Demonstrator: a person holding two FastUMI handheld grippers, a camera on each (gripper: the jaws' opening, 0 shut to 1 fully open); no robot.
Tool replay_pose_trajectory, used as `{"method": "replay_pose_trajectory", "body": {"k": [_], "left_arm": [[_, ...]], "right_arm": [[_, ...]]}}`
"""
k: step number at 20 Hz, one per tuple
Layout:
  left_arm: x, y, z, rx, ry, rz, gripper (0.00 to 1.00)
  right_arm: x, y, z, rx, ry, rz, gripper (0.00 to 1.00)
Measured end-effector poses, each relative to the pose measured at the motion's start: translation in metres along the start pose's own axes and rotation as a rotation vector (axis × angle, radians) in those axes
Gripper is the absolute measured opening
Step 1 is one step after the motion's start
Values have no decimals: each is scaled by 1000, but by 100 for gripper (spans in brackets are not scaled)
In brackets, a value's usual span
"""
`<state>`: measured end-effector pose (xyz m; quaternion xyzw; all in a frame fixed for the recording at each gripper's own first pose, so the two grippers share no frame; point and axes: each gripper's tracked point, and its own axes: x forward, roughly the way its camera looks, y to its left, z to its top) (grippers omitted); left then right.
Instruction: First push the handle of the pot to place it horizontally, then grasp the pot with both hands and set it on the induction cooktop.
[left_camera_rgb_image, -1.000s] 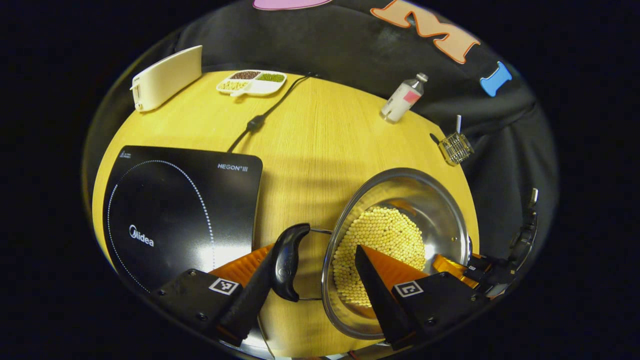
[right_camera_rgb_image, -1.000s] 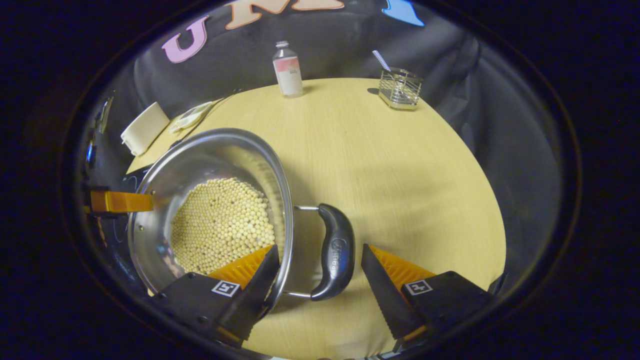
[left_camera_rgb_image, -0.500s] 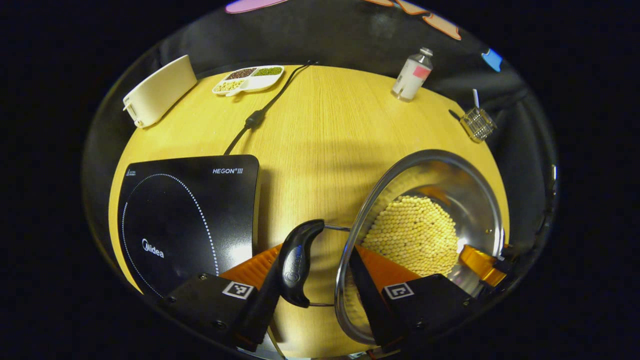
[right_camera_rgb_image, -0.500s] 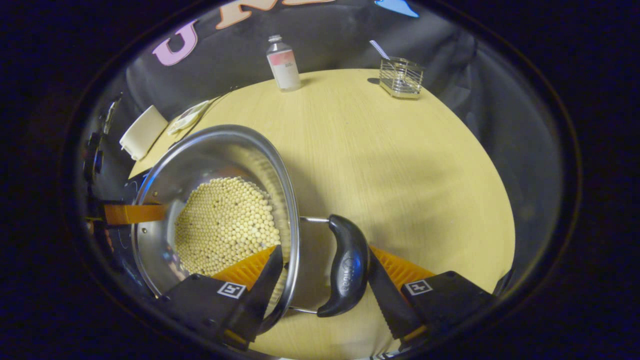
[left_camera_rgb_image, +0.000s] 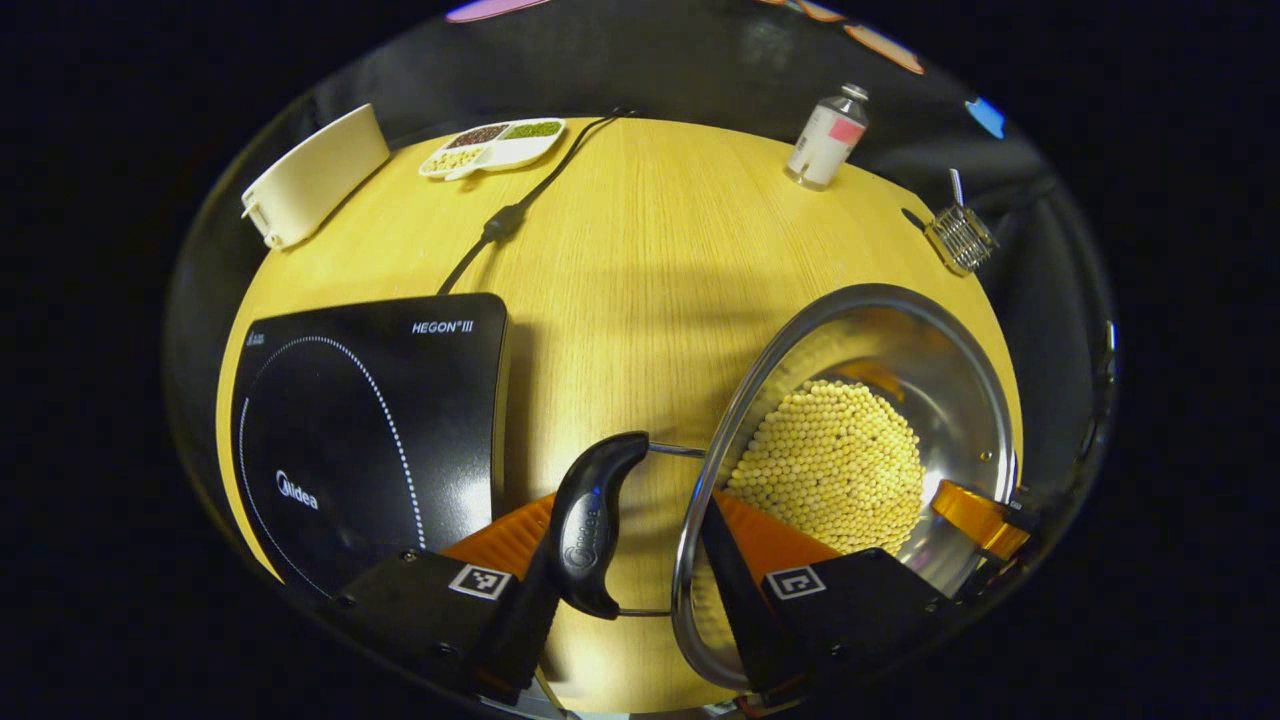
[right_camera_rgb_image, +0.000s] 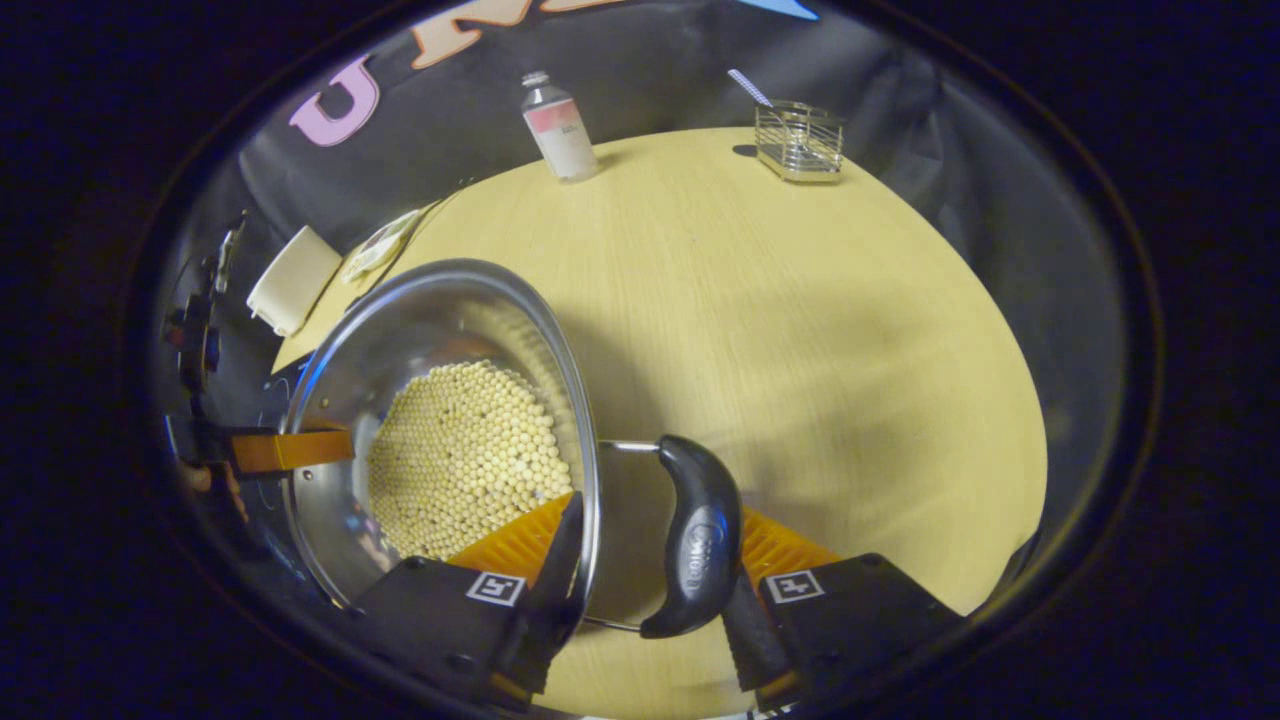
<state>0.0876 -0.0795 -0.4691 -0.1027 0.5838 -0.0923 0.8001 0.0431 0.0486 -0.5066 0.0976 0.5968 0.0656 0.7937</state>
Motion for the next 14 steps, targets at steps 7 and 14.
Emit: {"method": "replay_pose_trajectory", "body": {"k": [7, 14], "left_arm": [[-4, 1, -13, -59, -25, 34, 75], [-7, -3, -29, -88, -62, 23, 72]], "right_arm": [[0, 2, 9, 42, 13, 89, 60], [-4, 1, 10, 89, 11, 152, 54]]}}
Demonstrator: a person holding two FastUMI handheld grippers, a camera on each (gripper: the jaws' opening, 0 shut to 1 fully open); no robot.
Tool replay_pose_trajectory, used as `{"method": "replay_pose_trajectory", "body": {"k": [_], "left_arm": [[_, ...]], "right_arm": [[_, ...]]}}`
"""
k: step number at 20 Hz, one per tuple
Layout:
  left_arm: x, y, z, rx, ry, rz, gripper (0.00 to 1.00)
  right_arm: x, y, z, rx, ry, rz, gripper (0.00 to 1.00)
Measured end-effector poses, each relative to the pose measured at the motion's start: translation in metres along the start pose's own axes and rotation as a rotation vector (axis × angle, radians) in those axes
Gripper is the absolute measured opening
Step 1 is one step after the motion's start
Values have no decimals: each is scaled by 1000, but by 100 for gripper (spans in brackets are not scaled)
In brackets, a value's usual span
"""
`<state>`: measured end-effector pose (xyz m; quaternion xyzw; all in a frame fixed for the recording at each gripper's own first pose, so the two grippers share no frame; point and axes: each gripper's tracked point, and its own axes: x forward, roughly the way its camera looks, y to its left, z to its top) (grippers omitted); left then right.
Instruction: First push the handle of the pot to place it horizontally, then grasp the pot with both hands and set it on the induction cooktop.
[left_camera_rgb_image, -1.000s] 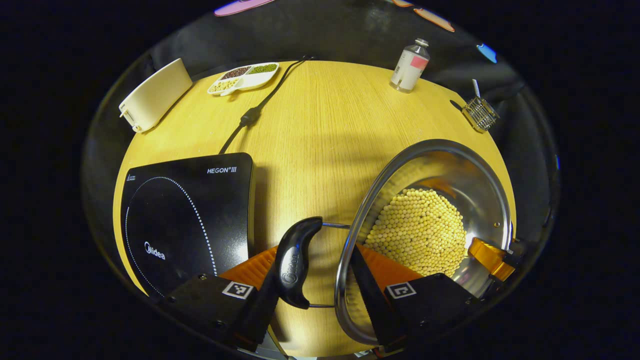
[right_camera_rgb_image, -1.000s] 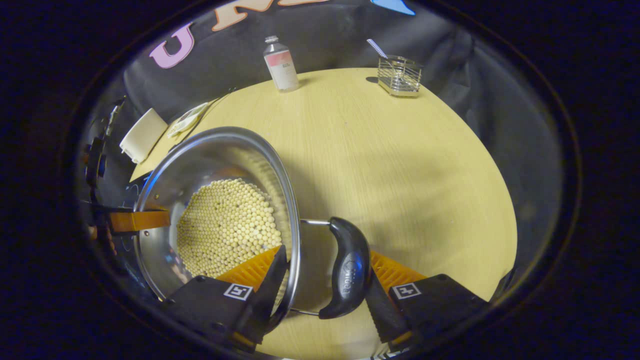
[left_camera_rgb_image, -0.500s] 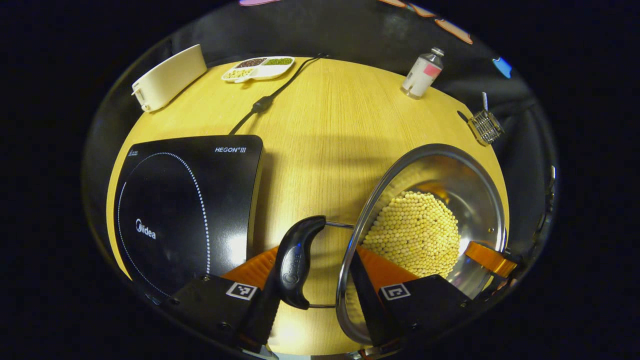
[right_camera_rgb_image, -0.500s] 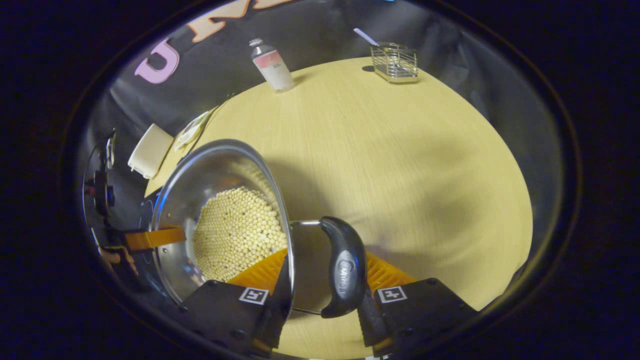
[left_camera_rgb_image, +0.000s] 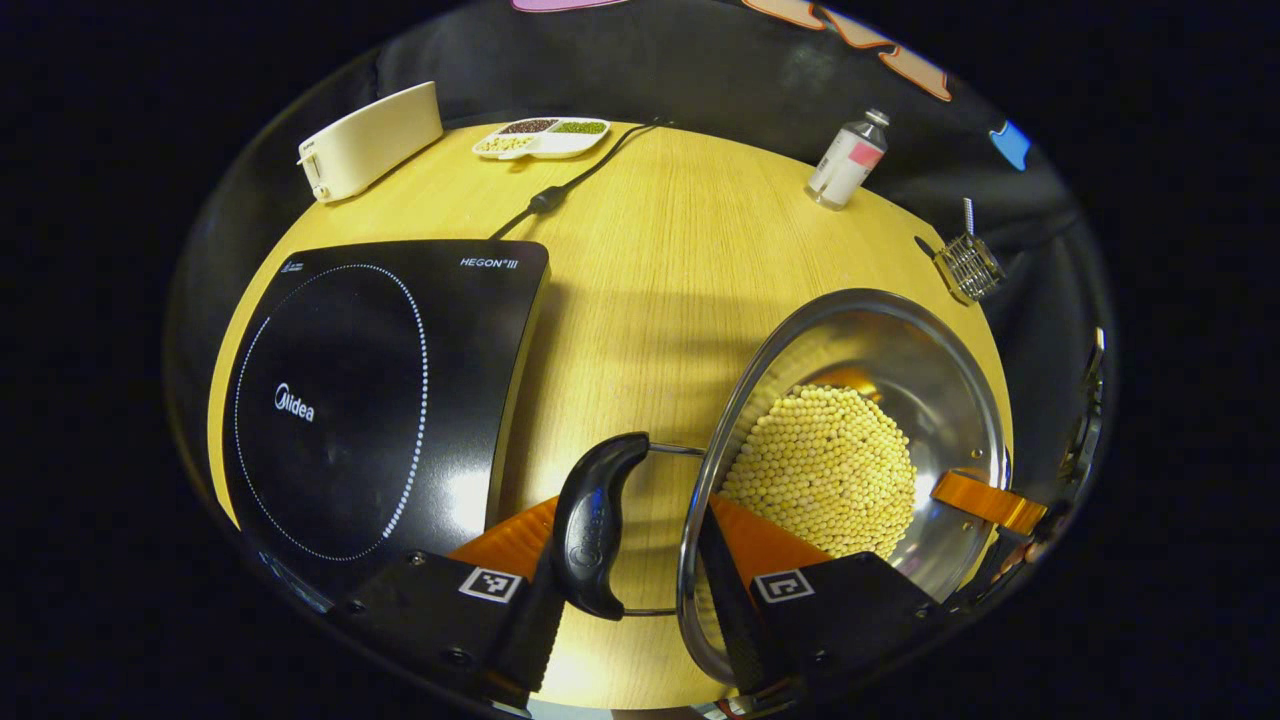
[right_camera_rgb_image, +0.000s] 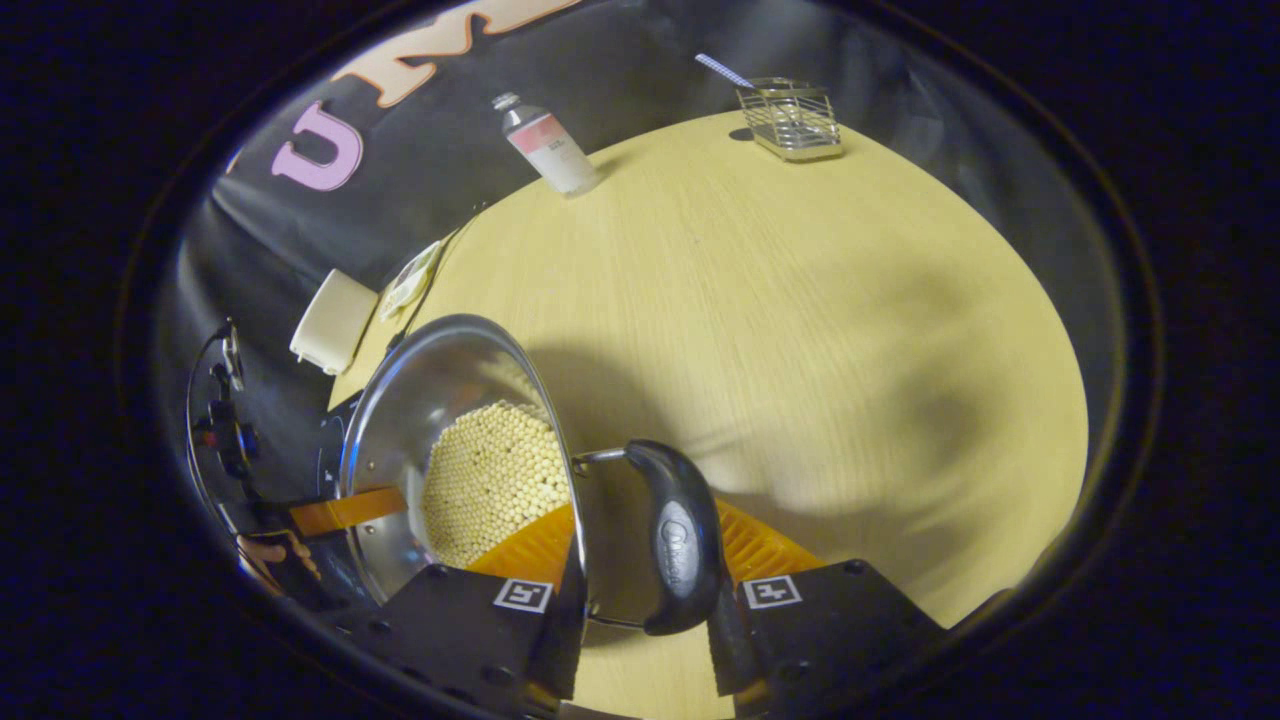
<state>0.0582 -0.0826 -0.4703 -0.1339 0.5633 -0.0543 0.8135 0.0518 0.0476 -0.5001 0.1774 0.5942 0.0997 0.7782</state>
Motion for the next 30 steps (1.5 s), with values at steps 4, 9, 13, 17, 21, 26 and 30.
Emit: {"method": "replay_pose_trajectory", "body": {"k": [4, 9, 13, 17, 21, 26, 30], "left_arm": [[-1, -4, -1, 51, -2, -35, 70], [-19, -3, 25, 186, -31, -102, 69], [-35, 2, 46, 291, -45, -154, 69], [-48, 23, 62, 330, -55, -191, 69], [-60, 63, 75, 329, -64, -194, 68], [-75, 130, 96, 293, -97, -159, 68], [-88, 185, 109, 251, -122, -115, 68]], "right_arm": [[-9, 3, 7, 16, -50, -28, 49], [-33, 7, 8, 109, -121, -83, 49], [-60, 31, -3, 181, -184, -129, 49], [-71, 61, -9, 216, -231, -149, 49], [-67, 105, -13, 206, -245, -147, 54], [-46, 173, -12, 164, -233, -101, 49], [-24, 228, -8, 118, -207, -51, 49]]}}
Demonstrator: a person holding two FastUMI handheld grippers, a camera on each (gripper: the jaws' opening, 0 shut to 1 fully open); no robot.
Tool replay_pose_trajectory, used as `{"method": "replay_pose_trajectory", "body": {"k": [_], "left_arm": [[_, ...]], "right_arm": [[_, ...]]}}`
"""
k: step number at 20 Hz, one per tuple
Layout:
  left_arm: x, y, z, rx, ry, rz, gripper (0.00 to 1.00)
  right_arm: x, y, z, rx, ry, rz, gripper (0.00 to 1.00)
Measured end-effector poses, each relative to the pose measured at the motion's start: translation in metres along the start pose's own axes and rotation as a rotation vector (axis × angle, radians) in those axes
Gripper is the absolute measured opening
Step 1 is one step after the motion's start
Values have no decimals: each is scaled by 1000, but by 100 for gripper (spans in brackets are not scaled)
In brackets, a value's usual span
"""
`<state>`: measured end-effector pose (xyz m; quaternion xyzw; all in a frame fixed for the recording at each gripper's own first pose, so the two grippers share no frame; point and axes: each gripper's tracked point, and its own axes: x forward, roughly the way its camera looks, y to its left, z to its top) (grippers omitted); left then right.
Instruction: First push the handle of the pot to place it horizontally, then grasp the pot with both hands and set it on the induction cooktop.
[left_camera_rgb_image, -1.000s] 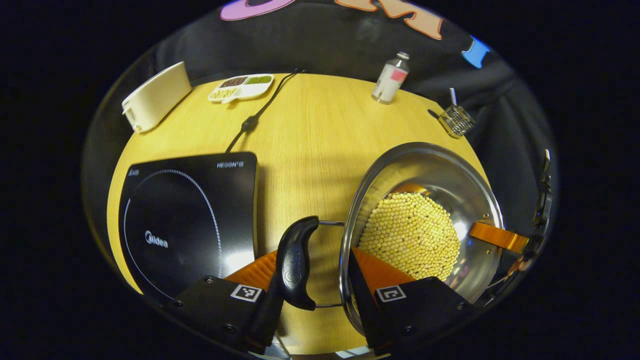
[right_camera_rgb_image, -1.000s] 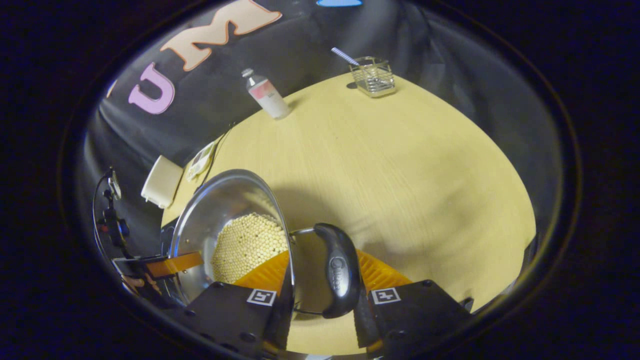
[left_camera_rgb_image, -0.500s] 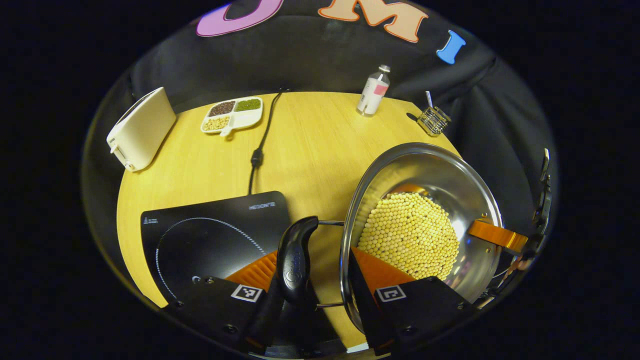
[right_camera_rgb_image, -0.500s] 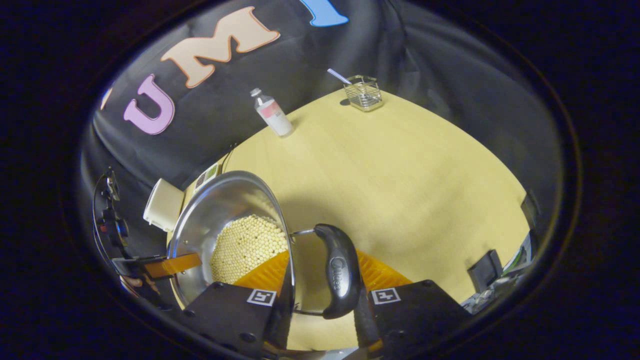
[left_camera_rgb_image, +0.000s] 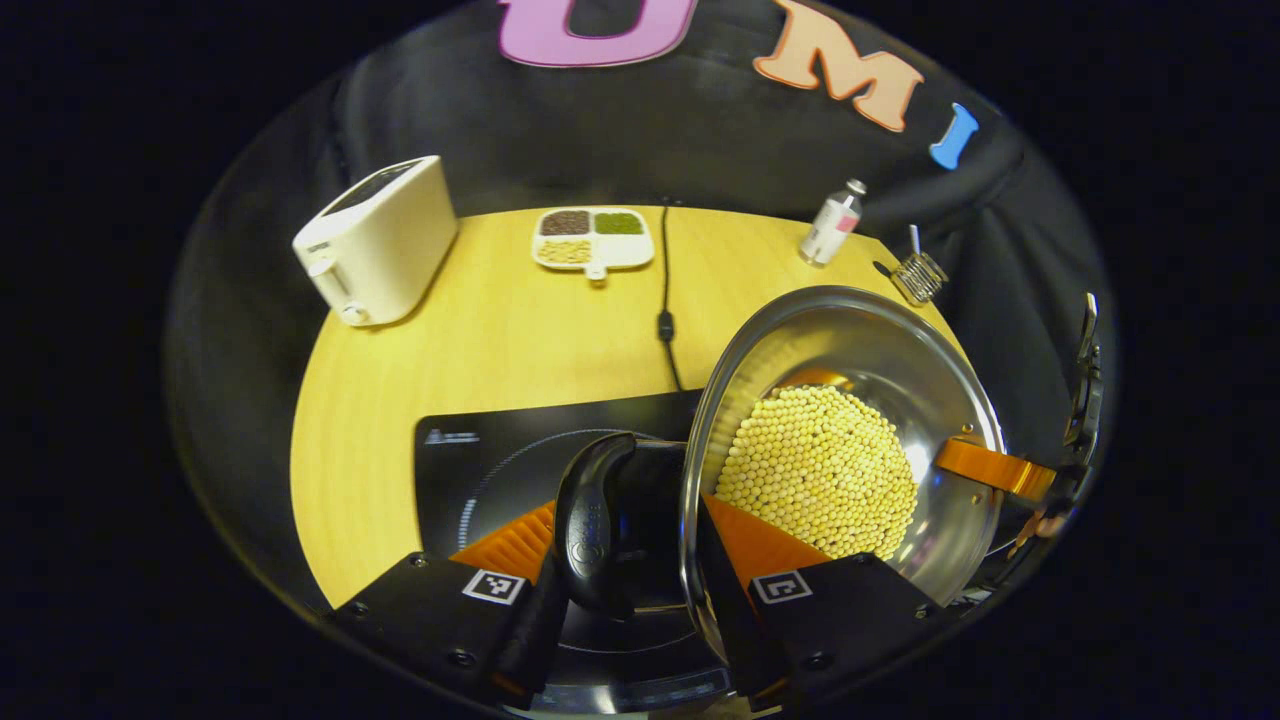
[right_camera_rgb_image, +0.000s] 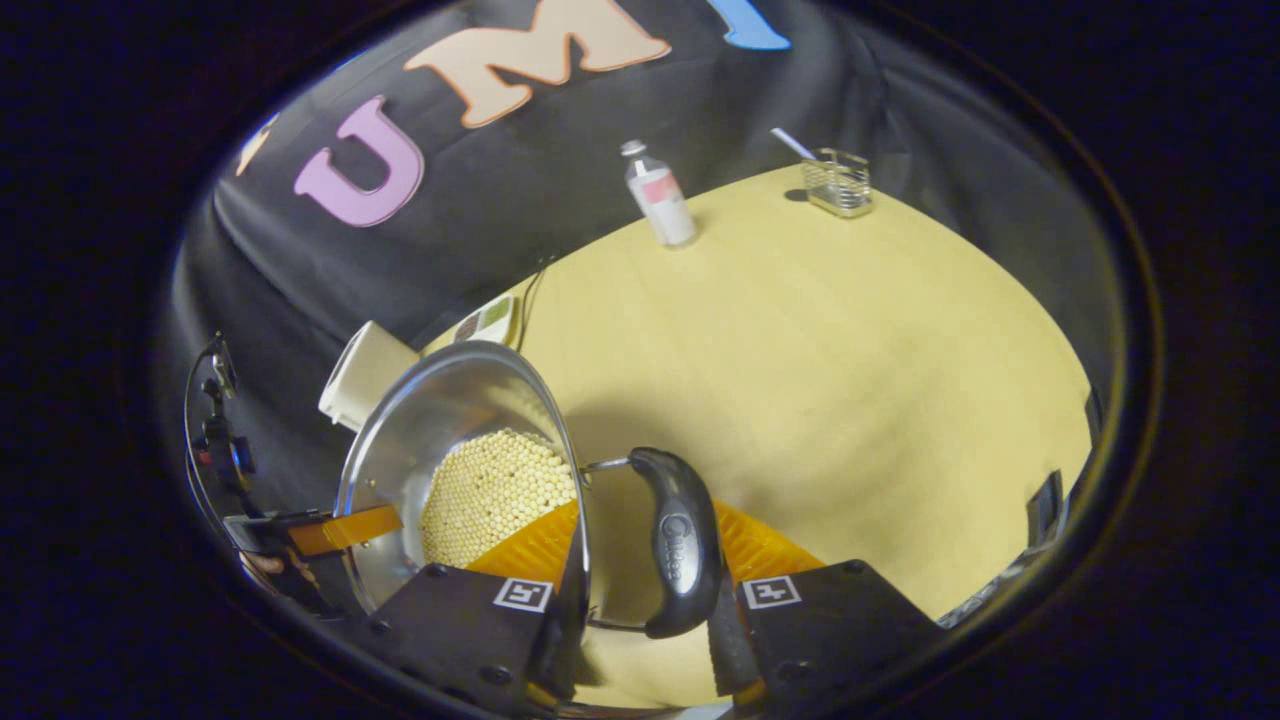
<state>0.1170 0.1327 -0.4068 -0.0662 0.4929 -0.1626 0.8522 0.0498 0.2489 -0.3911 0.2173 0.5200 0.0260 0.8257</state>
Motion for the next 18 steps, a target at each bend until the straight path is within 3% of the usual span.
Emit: {"method": "replay_pose_trajectory", "body": {"k": [2, 3, 8, 18], "left_arm": [[-9, 20, 1, -16, -8, 24, 70], [-11, 30, 1, -30, -7, 34, 68], [-19, 76, -16, -99, 7, 73, 70], [-24, 117, -38, -156, 29, 108, 68]], "right_arm": [[10, 27, -4, -22, 16, 22, 54], [14, 38, -9, -29, 23, 30, 49], [32, 77, -24, -76, 65, 61, 49], [56, 93, -37, -105, 122, 80, 49]]}}
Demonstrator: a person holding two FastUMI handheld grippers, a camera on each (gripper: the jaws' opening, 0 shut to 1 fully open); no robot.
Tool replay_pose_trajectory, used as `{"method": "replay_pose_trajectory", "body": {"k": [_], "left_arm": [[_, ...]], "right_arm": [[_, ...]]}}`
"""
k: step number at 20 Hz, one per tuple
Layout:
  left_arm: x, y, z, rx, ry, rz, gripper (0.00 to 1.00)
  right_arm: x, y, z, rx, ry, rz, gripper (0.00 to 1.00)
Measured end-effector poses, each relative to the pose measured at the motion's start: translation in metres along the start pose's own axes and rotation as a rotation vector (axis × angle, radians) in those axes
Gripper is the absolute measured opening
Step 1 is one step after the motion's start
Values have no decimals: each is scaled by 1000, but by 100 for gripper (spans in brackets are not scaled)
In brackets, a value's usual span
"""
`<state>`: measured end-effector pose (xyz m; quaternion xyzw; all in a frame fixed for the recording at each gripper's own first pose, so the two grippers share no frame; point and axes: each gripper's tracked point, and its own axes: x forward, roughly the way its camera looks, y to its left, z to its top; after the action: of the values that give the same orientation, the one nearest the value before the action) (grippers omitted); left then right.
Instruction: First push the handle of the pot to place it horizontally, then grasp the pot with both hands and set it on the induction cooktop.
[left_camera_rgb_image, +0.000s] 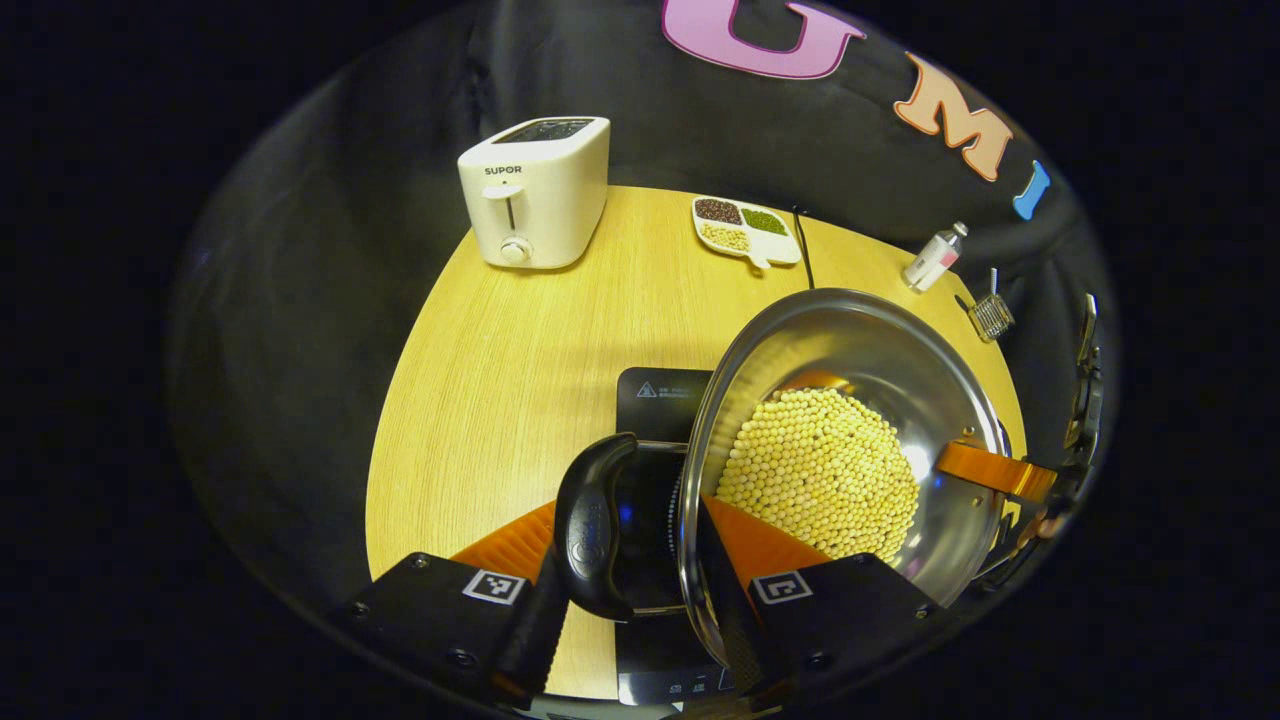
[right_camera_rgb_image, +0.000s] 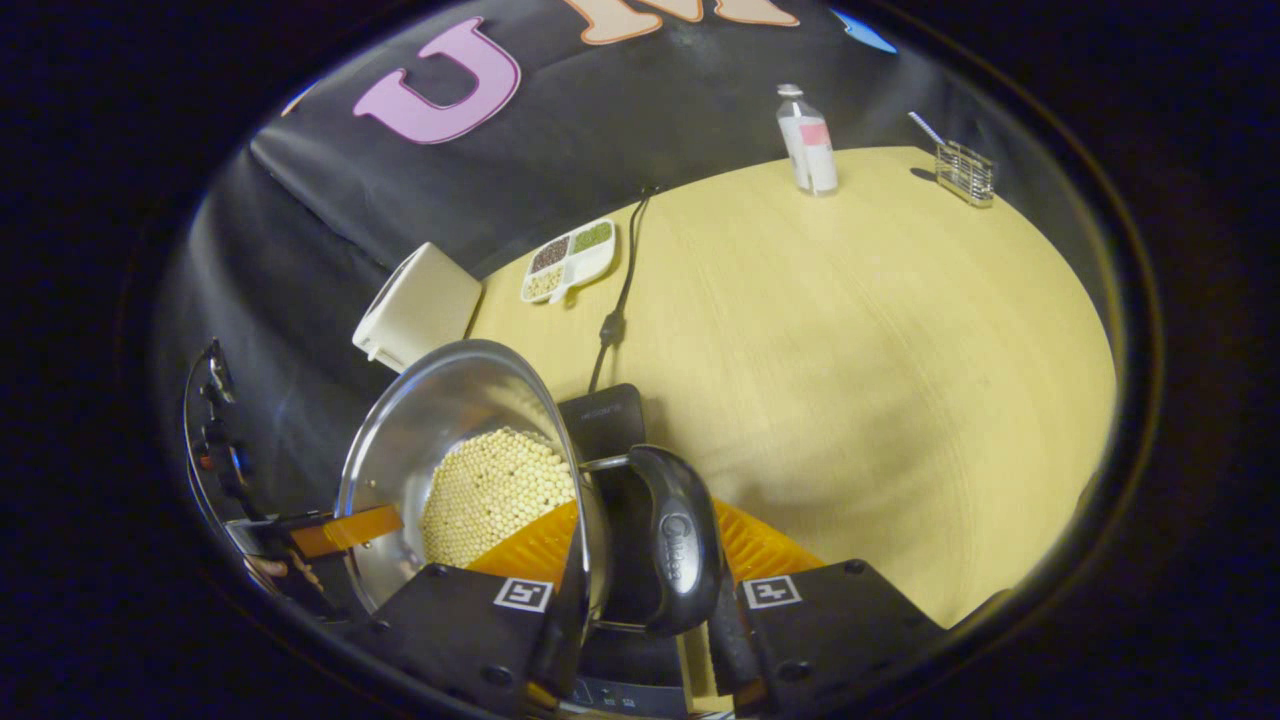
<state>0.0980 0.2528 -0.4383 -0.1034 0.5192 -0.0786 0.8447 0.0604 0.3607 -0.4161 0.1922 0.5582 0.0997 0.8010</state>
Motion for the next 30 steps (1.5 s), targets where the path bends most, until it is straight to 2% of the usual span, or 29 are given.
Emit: {"method": "replay_pose_trajectory", "body": {"k": [13, 27, 28, 30], "left_arm": [[18, 15, -13, -24, 11, -18, 68], [15, 16, -19, -19, -10, -36, 69], [15, 15, -19, -19, -11, -37, 68], [15, 15, -21, -18, -8, -36, 69]], "right_arm": [[6, 7, -7, -8, 6, -10, 49], [-2, 1, -9, 17, 11, -3, 49], [-3, 0, -9, 19, 11, -4, 54], [-4, 0, -8, 18, 18, -6, 54]]}}
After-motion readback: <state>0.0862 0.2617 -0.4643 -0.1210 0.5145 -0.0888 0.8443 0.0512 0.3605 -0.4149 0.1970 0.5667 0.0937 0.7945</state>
